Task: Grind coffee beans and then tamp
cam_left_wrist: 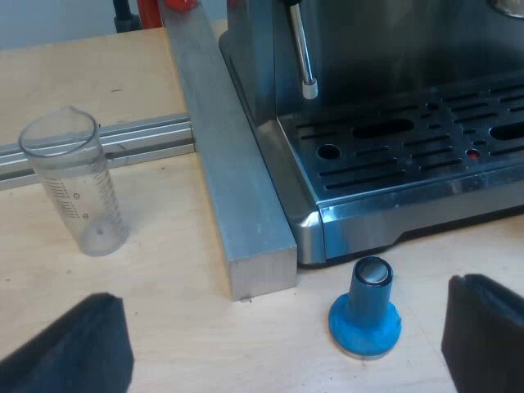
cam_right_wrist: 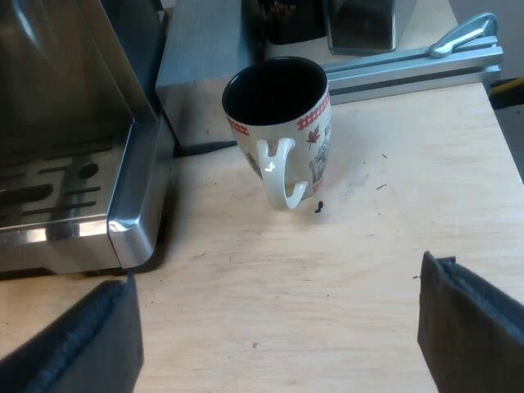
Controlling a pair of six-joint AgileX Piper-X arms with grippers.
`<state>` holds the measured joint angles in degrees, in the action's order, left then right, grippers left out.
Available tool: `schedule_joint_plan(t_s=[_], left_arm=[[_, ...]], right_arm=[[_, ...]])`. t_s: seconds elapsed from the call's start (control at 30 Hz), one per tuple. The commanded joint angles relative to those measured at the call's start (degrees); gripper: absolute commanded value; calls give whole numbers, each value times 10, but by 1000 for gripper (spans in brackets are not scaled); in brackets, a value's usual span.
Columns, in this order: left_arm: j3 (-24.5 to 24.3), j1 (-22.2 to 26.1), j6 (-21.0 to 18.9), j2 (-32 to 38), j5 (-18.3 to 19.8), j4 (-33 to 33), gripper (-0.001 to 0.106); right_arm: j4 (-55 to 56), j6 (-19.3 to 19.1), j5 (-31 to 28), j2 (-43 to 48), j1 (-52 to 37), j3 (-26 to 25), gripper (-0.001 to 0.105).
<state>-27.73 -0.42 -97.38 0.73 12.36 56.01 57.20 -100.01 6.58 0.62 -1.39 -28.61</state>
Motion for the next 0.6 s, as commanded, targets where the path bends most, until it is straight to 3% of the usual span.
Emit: schedule_joint_plan(t_s=[0.03, 0.27, 0.37, 0.43, 0.6], left_arm=[[-1, 0, -4, 70, 3, -10, 79], [-1, 0, -4, 70, 3, -10, 79], [-2, 0, -5, 70, 21, -7, 79], [-13, 0, -6, 65, 54, 1, 79], [-43, 0, -6, 33, 72, 16, 79]], right_arm=[[-4, -1, 1, 23, 0, -4, 71], [-4, 0, -3, 23, 0, -4, 71], [2, -8, 24, 18, 0, -8, 71], [31, -9, 27, -5, 0, -24, 71], [48, -38, 31, -56, 35, -61, 71]])
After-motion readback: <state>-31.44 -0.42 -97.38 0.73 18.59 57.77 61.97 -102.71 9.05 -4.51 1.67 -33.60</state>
